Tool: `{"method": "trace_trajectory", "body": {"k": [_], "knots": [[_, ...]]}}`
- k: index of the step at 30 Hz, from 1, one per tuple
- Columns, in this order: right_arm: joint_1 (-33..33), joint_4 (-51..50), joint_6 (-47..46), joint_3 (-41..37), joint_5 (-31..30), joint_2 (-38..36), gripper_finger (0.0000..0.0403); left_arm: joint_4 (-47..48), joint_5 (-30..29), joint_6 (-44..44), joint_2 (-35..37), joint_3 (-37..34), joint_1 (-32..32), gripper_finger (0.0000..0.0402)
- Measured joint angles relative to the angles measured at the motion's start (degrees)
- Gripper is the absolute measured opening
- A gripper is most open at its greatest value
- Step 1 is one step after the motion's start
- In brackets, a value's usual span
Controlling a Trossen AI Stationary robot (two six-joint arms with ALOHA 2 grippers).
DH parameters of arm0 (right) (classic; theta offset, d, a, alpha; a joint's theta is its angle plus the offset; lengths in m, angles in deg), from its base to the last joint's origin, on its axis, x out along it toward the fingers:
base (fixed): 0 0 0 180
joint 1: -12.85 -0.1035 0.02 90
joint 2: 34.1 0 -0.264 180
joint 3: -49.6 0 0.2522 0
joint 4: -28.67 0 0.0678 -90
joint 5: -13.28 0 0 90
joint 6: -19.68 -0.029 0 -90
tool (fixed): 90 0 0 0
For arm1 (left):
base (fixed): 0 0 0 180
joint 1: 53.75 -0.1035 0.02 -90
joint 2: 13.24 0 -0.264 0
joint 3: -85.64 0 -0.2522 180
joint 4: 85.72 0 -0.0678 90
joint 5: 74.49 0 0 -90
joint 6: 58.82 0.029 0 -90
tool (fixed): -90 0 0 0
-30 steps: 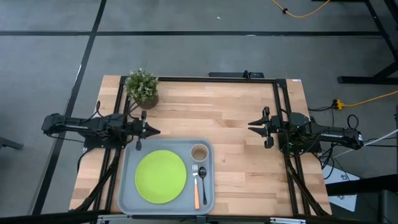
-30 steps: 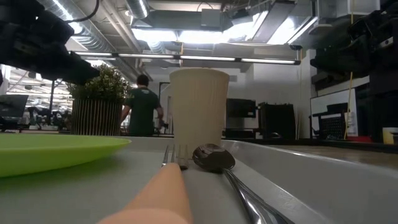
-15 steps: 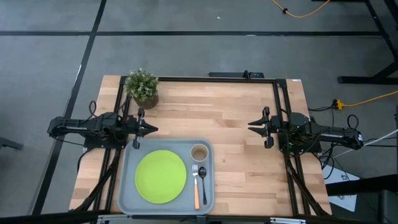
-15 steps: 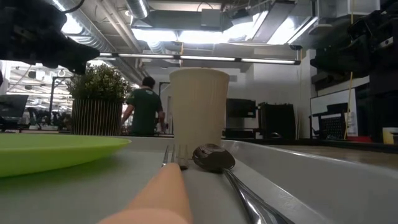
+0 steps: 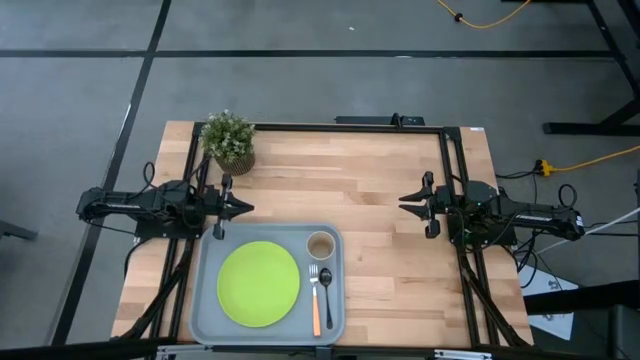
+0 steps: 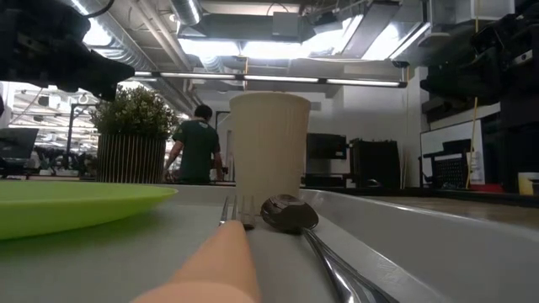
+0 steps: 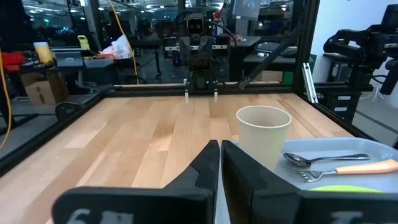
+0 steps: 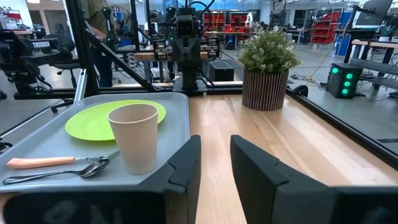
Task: Pick and place plate/cup/fork/spoon on tray
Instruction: Return to Home Position
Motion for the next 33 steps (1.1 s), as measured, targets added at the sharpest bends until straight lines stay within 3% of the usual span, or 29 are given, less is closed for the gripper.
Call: {"method": "trace_trajectory", "body": {"k": [9,26,33], "knots": [[0.0,0.0,0.0,0.0,0.0,0.0,0.0092,-0.1,0.0,0.0,0.0,0.0,0.0,0.0001],[0.4,-0.4,0.0,-0.2,-3.5,-2.8,0.0092,-0.2,-0.1,0.0,0.0,0.0,0.0,0.0021],[-3.9,-0.3,0.0,-0.2,-3.6,-2.7,0.0092,-0.2,-0.2,0.0,0.0,0.0,0.0,0.0010]]}}
